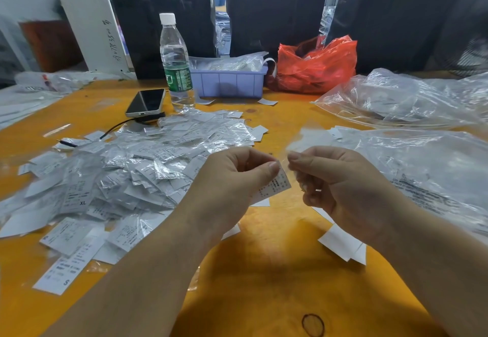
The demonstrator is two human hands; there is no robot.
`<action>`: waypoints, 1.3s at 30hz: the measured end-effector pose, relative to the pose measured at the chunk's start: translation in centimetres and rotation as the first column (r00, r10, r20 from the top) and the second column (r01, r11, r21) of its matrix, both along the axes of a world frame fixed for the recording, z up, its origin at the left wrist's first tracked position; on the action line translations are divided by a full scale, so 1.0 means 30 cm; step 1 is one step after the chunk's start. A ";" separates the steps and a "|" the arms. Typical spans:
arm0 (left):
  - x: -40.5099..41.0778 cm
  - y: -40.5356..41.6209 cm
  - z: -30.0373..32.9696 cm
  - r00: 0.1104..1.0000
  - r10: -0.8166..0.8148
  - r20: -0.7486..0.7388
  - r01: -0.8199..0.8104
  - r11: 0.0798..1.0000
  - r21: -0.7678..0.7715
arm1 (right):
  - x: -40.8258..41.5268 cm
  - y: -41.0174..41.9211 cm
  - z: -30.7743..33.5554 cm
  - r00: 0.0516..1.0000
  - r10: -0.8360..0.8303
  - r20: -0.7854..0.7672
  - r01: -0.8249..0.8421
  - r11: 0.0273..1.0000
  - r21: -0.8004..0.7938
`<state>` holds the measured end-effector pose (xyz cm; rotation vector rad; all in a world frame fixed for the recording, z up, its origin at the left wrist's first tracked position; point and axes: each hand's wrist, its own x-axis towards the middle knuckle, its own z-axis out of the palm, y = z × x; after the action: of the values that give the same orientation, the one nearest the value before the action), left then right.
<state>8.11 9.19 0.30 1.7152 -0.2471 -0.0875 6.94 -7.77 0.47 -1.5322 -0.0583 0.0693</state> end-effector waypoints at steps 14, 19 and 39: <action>0.006 0.009 0.014 0.969 -0.153 -0.192 0.132 0.985 -0.115 | 0.011 -0.005 -0.011 1.000 0.013 -0.024 -0.011 0.997 0.078; 0.006 0.010 0.014 0.970 -0.147 -0.192 0.125 0.985 -0.119 | 0.012 -0.008 -0.012 0.998 0.049 -0.025 -0.048 0.997 0.068; 0.005 0.000 0.012 0.997 -0.008 -0.081 -0.002 0.992 -0.129 | -0.005 -0.001 0.013 0.991 0.121 -0.053 -0.121 0.993 -0.003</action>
<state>8.25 9.19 0.66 1.5785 -0.1907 -0.1406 6.79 -7.81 0.85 -1.5317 -0.1090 0.2063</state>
